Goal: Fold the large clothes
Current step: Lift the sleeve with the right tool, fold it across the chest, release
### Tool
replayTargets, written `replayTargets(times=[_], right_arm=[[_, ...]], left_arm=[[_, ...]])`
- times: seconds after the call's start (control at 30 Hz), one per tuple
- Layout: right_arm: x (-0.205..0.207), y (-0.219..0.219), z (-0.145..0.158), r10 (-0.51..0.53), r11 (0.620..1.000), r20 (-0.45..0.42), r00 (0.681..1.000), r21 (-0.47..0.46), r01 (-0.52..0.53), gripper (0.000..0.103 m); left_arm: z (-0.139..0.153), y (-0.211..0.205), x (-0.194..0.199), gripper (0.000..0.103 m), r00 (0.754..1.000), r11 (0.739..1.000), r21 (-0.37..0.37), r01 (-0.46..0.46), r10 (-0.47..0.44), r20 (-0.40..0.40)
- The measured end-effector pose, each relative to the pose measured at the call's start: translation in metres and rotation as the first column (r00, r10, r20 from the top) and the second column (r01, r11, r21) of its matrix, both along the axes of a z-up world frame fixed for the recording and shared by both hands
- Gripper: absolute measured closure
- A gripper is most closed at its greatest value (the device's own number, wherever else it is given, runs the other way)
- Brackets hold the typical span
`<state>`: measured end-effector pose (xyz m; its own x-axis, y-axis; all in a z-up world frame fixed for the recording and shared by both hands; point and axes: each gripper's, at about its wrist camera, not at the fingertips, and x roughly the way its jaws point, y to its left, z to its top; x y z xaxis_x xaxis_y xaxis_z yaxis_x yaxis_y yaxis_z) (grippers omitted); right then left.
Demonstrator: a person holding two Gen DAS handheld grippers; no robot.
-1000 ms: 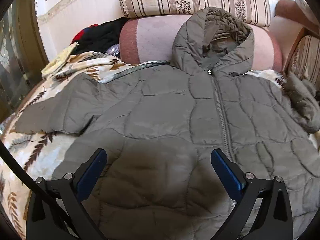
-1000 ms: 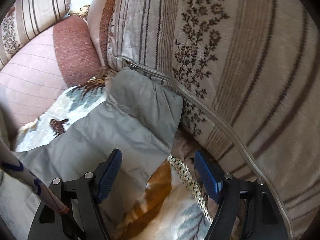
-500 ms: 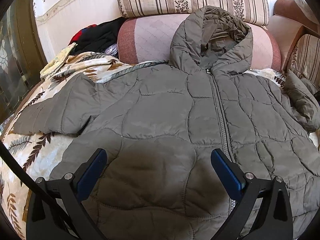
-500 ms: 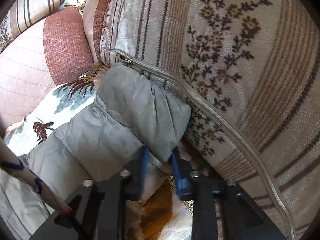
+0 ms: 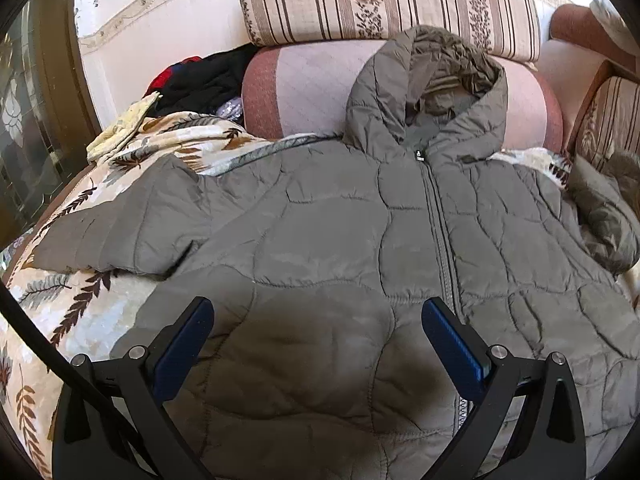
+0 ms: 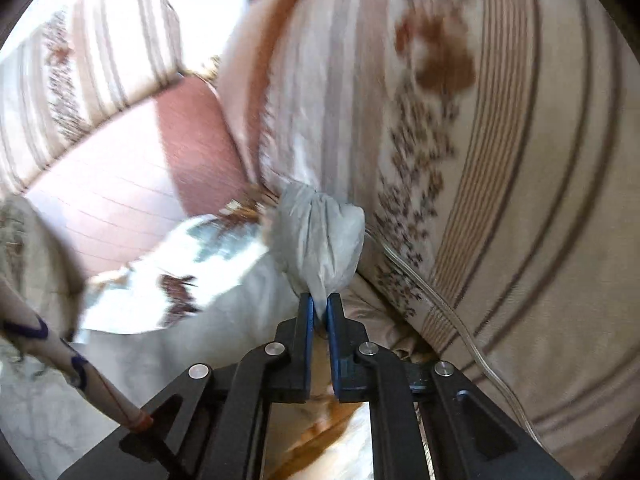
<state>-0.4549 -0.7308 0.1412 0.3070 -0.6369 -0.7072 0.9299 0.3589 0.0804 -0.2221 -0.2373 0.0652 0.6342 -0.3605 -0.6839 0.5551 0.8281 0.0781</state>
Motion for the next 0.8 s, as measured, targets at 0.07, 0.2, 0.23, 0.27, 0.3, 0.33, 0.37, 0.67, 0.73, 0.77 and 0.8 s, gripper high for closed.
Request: replayTargets(times=[0.07,0.2,0.23,0.27,0.3,0.33,0.37,0.67,0.73,0.77,0.8], right_arm=[[0.003,0.019,0.019,0.032,0.999,0.024,0.999,-0.029,-0.032,0.096],[0.014,0.063,0.056,0.119,0.99,0.067,0.991,-0.078,-0.113,0.096],[0.019,0.075,0.065,0.144,0.987,0.075,0.987,-0.089,-0.137,0.096],[0.024,0.088,0.071,0.168,0.982,0.081,0.982,-0.098,-0.16,0.096],[0.032,0.1,0.076,0.195,0.976,0.082,0.977,-0.112,-0.185,0.096],[0.039,0.113,0.082,0.223,0.969,0.081,0.971,-0.125,-0.212,0.096],[0.046,0.12,0.083,0.244,0.964,0.083,0.966,-0.131,-0.232,0.096],[0.12,0.211,0.093,0.461,0.886,0.119,0.879,-0.115,-0.449,0.096],[0.138,0.232,0.086,0.508,0.861,0.128,0.852,-0.097,-0.499,0.096],[0.149,0.245,0.081,0.536,0.844,0.13,0.834,-0.085,-0.529,0.096],[0.158,0.257,0.076,0.561,0.828,0.132,0.817,-0.073,-0.556,0.096]], left_arm=[[0.007,0.005,0.0,0.0,1.0,1.0,-0.026,-0.005,0.005,-0.001],[0.025,0.021,0.002,0.0,1.0,0.996,-0.086,-0.018,0.018,-0.002],[0.029,0.025,0.002,0.0,1.0,0.995,-0.098,-0.022,0.022,0.001],[0.032,0.028,0.002,0.0,1.0,0.994,-0.107,-0.025,0.025,0.003],[0.035,0.032,0.003,0.0,1.0,0.993,-0.117,-0.029,0.03,0.004],[0.039,0.037,0.004,0.0,0.999,0.991,-0.128,-0.036,0.037,0.005],[0.041,0.041,0.005,0.0,0.999,0.99,-0.136,-0.041,0.042,0.007],[0.053,0.072,0.016,0.0,0.995,0.981,-0.166,-0.096,0.101,0.022],[0.053,0.079,0.019,0.0,0.993,0.98,-0.169,-0.109,0.115,0.022],[0.053,0.083,0.021,0.0,0.992,0.979,-0.169,-0.118,0.123,0.021],[0.053,0.085,0.022,0.0,0.991,0.977,-0.168,-0.128,0.133,0.02]])
